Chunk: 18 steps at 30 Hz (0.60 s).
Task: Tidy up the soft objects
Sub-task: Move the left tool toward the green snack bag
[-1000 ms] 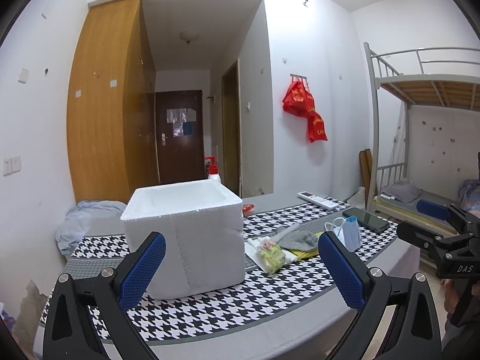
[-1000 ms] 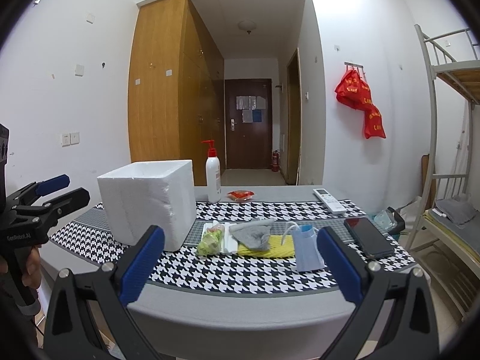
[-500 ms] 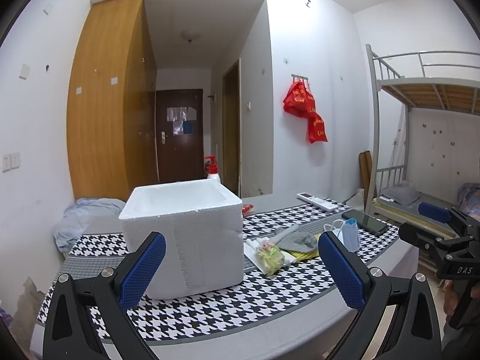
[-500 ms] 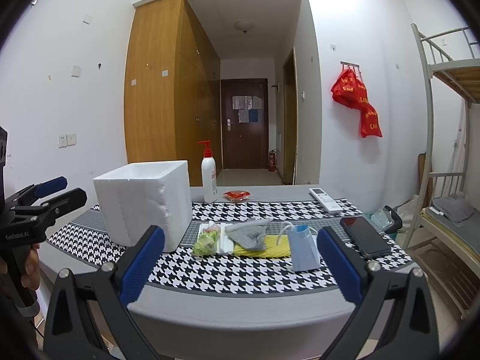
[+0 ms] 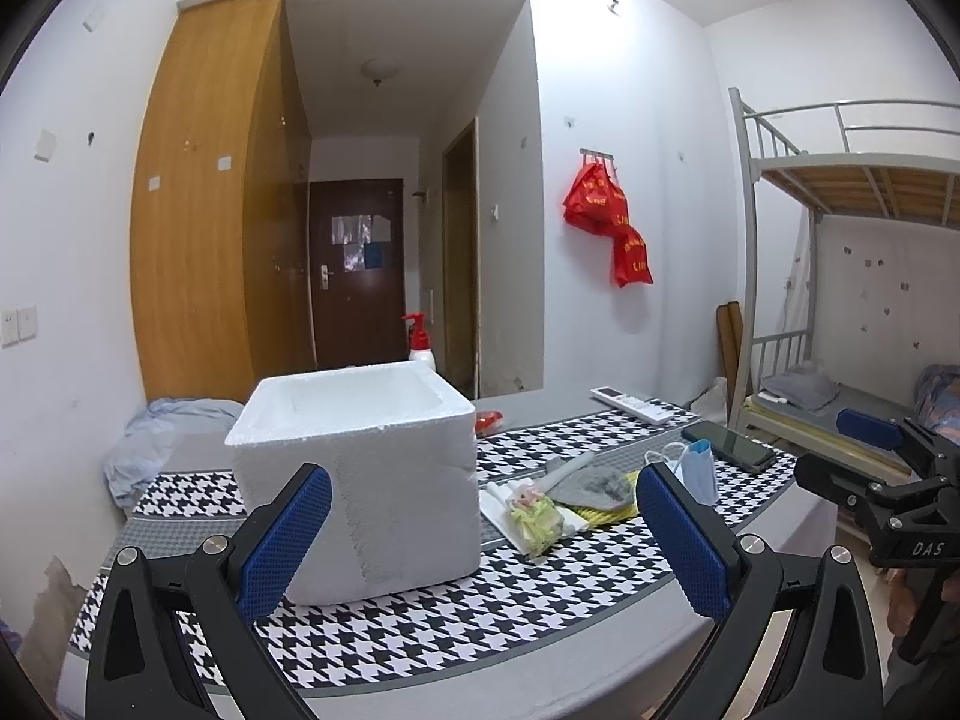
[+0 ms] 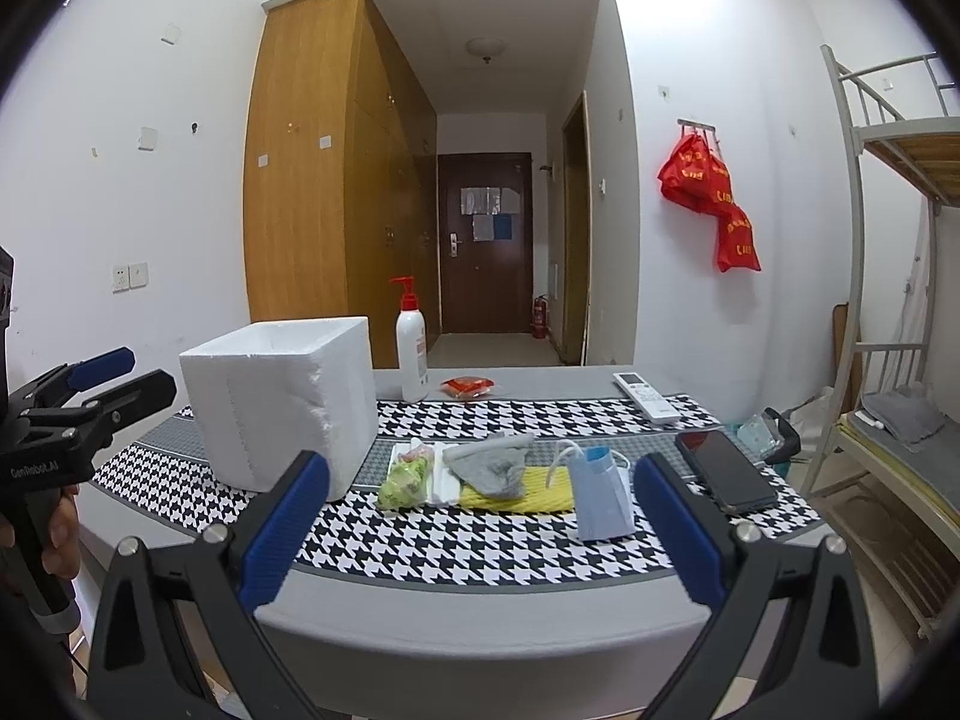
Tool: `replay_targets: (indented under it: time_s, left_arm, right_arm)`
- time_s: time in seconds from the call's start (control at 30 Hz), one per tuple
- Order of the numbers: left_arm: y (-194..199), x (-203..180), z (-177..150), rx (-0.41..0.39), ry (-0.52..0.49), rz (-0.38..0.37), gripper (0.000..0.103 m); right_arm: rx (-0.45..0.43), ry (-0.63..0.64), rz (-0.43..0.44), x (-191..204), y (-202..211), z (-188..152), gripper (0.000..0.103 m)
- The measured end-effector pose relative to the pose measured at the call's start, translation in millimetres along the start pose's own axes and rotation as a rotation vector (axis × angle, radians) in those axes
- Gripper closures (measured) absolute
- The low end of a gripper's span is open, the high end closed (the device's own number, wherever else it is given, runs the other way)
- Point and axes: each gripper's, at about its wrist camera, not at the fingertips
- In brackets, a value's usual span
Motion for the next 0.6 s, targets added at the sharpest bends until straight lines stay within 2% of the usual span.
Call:
replay_targets:
  time_s: [0.27,0.6]
  left_arm:
    - [-14,-5,2,0.021,-0.015,-0.009,0.001]
    - [-47,-14,3,0.073,-0.032,-0.046,0.001]
  right_arm:
    - [0.01,-0.011,-0.012,-9,-7,2,0.0]
    - [0.064,-0.023,-0.038,-25,-33,1,0.0]
Point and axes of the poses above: each gripper's, at about its wrist camera, not at the fingertips, and y roughly against the way its jaws point, x to its left, z to its top, and after that the axes turned 2 degrees about -z, right-handed
